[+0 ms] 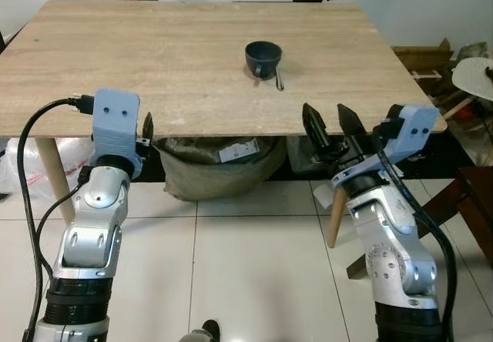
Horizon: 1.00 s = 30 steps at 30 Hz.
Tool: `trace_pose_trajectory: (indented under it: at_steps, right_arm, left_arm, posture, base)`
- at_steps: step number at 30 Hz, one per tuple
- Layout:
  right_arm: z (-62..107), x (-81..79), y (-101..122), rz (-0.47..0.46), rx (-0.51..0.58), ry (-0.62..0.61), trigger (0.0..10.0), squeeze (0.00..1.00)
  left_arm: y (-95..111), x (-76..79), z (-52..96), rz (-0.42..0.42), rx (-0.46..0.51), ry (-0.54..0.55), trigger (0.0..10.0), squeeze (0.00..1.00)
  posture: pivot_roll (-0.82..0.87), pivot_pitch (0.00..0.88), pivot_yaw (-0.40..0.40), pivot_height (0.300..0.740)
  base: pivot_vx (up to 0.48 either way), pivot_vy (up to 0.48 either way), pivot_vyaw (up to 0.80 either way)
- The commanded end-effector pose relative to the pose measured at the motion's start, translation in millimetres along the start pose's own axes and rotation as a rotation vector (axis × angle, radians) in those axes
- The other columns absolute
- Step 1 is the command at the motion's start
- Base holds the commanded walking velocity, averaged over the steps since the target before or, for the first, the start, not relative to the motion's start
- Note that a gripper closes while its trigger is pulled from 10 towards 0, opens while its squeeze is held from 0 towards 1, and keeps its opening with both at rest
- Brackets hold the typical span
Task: Setting the table
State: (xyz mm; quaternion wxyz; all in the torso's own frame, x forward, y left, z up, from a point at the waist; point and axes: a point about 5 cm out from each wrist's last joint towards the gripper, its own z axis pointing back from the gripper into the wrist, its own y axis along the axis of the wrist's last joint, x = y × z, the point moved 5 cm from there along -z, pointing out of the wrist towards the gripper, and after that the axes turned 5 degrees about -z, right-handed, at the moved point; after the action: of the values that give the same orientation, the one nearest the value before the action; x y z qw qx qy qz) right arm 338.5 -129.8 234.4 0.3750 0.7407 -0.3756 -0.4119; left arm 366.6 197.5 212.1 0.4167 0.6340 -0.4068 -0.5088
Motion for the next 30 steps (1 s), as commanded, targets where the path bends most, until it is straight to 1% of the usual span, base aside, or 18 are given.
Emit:
trace_pose_trajectory:
  at_steps: [1, 15, 26, 29, 30]
  right_arm:
    - [1.2, 5.4, 0.5, -0.003, -0.002, -0.018, 10.0, 0.00]
    - [1.4, 1.8, -1.0, -0.010, -0.006, 0.002, 10.0, 0.00]
    - [2.4, 1.9, -1.6, -0.010, -0.011, 0.008, 10.0, 0.00]
    - [2.6, 4.4, -1.0, 0.017, -0.014, 0.004, 10.0, 0.00]
    - [2.8, 6.7, -0.9, 0.040, -0.020, 0.004, 10.0, 0.00]
  left_arm:
    - [-1.5, 0.4, -0.9, -0.009, -0.005, 0.000, 10.0, 0.00]
    - [-1.2, 0.9, -1.9, -0.012, -0.004, 0.001, 10.0, 0.00]
    - [-1.1, 1.8, -1.8, -0.014, -0.003, -0.003, 10.0, 0.00]
    - [-1.1, 2.6, -1.7, -0.013, -0.003, -0.008, 10.0, 0.00]
    - [-1.0, 3.2, -1.7, -0.009, -0.003, -0.012, 10.0, 0.00]
  posture:
    - [-0.10, 0.000, 0.057, 0.740]
    - [-0.10, 0.000, 0.060, 0.740]
    - [-0.10, 0.005, 0.061, 0.740]
    - [-0.10, 0.007, 0.061, 0.740]
    - [-0.10, 0.007, 0.062, 0.740]
  base:
    - [0.480, 0.000, 0.00]
    - [0.480, 0.000, 0.00]
    - [0.480, 0.000, 0.00]
    - [0.419, 0.000, 0.00]
    - [0.364, 0.000, 0.00]
